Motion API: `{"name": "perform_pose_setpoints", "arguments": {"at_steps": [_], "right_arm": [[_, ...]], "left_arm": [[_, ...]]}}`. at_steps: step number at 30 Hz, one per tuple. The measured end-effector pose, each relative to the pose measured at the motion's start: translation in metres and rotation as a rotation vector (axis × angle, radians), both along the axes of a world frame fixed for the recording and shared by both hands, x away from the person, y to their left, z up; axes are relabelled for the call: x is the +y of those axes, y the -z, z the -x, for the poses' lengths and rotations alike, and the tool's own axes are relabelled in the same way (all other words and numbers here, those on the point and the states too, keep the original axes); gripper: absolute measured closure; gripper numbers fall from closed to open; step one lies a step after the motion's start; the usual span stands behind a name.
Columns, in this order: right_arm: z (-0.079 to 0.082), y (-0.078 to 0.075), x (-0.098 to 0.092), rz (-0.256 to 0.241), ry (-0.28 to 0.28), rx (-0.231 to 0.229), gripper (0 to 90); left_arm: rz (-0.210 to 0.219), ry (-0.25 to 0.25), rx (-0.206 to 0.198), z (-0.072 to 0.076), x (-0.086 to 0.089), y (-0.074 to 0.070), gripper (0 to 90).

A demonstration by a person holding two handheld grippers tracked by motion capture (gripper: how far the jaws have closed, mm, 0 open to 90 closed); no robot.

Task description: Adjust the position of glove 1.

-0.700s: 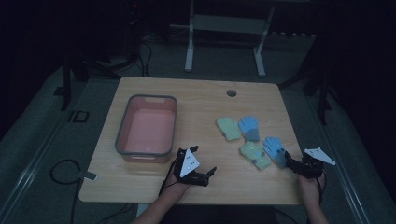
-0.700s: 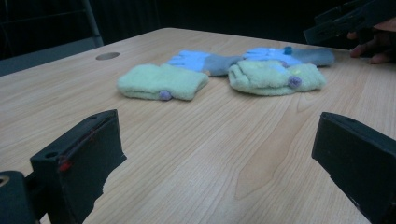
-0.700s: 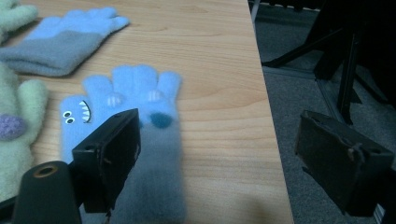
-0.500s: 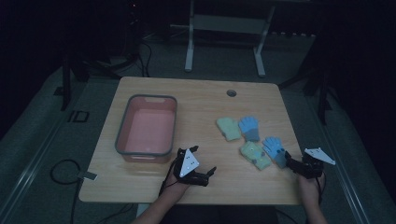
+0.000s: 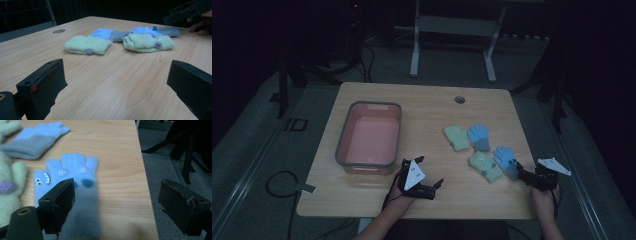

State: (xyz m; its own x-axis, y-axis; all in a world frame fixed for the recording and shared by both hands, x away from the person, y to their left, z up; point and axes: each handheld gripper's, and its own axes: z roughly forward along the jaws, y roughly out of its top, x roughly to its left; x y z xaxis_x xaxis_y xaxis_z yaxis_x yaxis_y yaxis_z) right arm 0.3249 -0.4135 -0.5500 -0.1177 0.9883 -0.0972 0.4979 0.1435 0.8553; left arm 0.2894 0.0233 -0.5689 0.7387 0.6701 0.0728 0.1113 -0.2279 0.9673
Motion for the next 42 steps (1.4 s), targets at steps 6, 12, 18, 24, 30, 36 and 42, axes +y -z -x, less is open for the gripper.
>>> {"name": "perform_pose_setpoints", "arguments": {"at_steps": [6, 12, 18, 24, 30, 36, 42], "right_arm": [[0.000, -0.015, -0.001, -0.054, 0.011, 0.036, 13.9], [0.004, -0.034, 0.004, 0.011, 0.018, 0.028, 12.2], [-0.002, -0.049, 0.014, 0.015, -0.029, 0.082, 16.3], [-0.012, -0.064, 0.029, -0.001, -0.100, 0.104, 10.0], [-0.016, -0.096, 0.041, -0.035, -0.188, 0.069, 10.8], [-0.029, -0.126, 0.055, -0.041, -0.274, 0.041, 18.1], [-0.052, -0.144, 0.086, -0.038, -0.381, 0.053, 21.6]], "left_arm": [[-0.005, 0.005, -0.004, 0.001, -0.001, 0.000, 2.1], [-0.002, 0.002, -0.006, 0.001, 0.000, 0.000, 2.1], [0.003, 0.002, 0.000, 0.001, 0.000, 0.000, 2.1], [-0.009, 0.006, -0.012, 0.002, -0.001, 0.000, 2.1], [-0.013, 0.008, -0.018, 0.003, -0.001, 0.000, 2.1], [-0.009, 0.009, -0.014, 0.003, -0.001, 0.000, 2.1], [-0.003, 0.021, -0.005, 0.002, 0.000, 0.000, 2.1]]}}
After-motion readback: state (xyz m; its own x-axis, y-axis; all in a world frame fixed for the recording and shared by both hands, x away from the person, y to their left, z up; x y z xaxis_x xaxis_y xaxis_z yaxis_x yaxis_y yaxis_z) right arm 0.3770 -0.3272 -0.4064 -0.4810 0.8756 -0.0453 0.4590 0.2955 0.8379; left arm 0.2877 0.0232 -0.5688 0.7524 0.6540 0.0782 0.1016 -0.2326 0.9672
